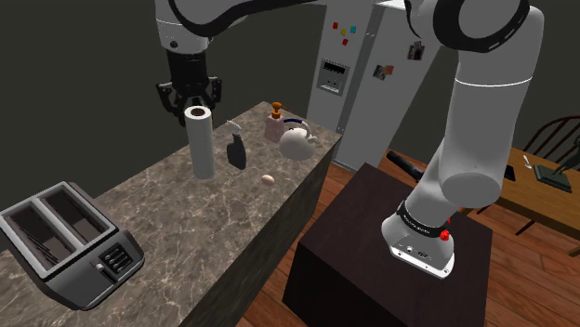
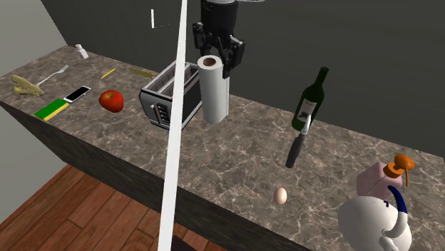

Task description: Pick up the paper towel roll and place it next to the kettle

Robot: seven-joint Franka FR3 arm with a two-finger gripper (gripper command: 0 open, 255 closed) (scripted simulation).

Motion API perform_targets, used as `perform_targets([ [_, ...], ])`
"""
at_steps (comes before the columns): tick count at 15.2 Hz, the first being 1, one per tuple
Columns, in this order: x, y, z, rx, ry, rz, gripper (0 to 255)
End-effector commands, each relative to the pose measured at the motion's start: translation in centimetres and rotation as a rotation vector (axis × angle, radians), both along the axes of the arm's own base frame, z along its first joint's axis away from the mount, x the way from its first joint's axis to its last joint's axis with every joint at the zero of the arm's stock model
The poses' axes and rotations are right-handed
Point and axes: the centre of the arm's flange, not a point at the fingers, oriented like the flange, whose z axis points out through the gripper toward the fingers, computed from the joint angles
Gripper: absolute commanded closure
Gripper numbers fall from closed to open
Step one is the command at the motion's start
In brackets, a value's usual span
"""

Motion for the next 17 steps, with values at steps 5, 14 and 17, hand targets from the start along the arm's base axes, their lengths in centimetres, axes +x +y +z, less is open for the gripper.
perform_targets([
  [5, -0.4, -7.4, 0.3, 0.000, 0.001, 0.000, 255],
  [14, -1.0, -19.2, 0.4, 0.000, 0.001, 0.000, 255],
  [17, -1.2, -23.2, 0.4, 0.000, 0.001, 0.000, 255],
])
